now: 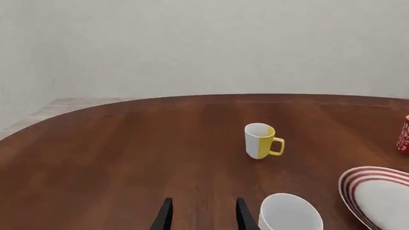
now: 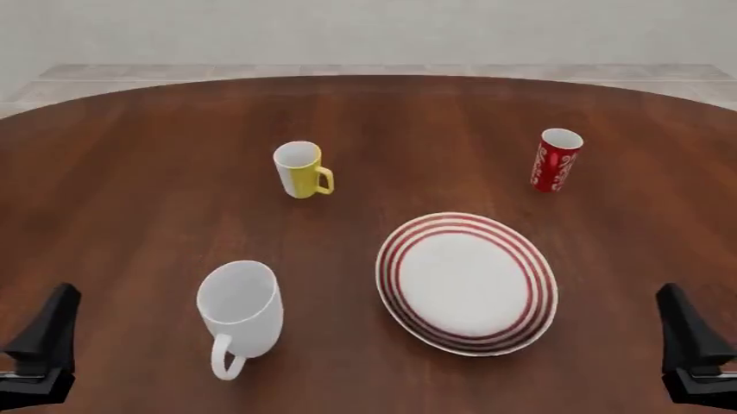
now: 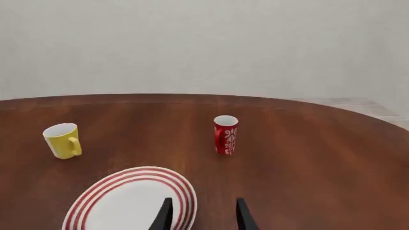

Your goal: Pick up the red mug and put it on the plate

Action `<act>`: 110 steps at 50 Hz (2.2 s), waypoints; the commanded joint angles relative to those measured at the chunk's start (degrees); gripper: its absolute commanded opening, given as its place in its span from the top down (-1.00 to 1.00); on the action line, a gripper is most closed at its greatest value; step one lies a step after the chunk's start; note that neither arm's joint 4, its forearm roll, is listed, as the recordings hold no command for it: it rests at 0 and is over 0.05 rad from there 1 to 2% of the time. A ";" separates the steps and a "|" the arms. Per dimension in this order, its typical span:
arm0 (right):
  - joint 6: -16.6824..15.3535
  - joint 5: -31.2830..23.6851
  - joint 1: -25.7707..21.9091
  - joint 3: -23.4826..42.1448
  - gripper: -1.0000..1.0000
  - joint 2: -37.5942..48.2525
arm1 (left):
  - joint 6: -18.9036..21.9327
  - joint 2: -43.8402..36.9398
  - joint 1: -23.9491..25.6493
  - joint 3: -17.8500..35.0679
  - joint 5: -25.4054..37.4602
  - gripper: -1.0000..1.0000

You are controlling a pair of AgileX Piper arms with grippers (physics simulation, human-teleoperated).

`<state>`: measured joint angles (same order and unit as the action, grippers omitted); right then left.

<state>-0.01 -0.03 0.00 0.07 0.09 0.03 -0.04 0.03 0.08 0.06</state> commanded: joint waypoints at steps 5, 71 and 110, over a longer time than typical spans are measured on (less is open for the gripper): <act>0.28 -0.31 -0.10 -0.05 -1.00 0.07 | -0.12 0.01 -0.27 0.18 0.51 -1.00; 16.19 -7.67 11.87 55.28 -1.00 56.97 | 0.59 0.00 -0.47 2.98 2.61 -1.00; 16.46 -1.91 6.37 59.13 -1.00 82.85 | 0.28 0.02 -0.77 2.91 2.54 -1.00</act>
<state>16.05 -2.94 8.20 57.96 78.34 0.47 -0.02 -0.61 2.99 2.64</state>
